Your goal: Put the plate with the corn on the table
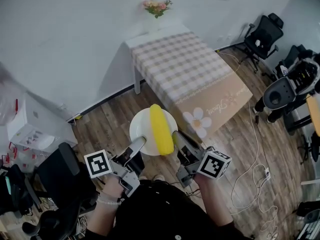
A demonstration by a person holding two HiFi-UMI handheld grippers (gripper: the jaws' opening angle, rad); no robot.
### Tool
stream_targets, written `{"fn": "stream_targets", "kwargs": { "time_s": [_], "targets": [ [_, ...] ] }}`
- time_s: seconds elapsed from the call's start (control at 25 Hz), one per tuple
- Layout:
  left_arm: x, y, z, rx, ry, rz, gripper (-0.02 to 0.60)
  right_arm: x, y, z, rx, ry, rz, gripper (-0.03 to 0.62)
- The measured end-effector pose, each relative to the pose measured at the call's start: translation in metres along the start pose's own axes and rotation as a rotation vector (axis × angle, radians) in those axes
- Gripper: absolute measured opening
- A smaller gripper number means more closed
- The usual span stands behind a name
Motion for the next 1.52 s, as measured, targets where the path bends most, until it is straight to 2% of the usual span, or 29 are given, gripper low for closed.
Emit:
{"fn": "stream_targets", "kwargs": {
  "time_s": [0.32,0.92,1.52],
  "targets": [
    [0.000,-0.013,-0.001,0.014,0.002,-0.005,0.037,0.004,0.000,0.004,-0.026,0.030,-0.022,0.094],
    [0.004,-0.038,-0.003,0.080,0.024,-0.029,0.037,0.011,0.007,0.016,-0.055,0.071,0.027,0.092],
    [0.003,-0.066,-0.008,0.086,0.038,-0.045,0.037,0.029,0.006,0.037,-0.063,0.075,0.025,0.091]
  ]
}}
Point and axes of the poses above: the fingertips, and each gripper's own axes: z backward along the fingers, x to its right, y out of its top, the point moved 7 cm from there along z, backward along the fingers, and after that the axes turned 14 degrees about -y, right-handed, at the moved point
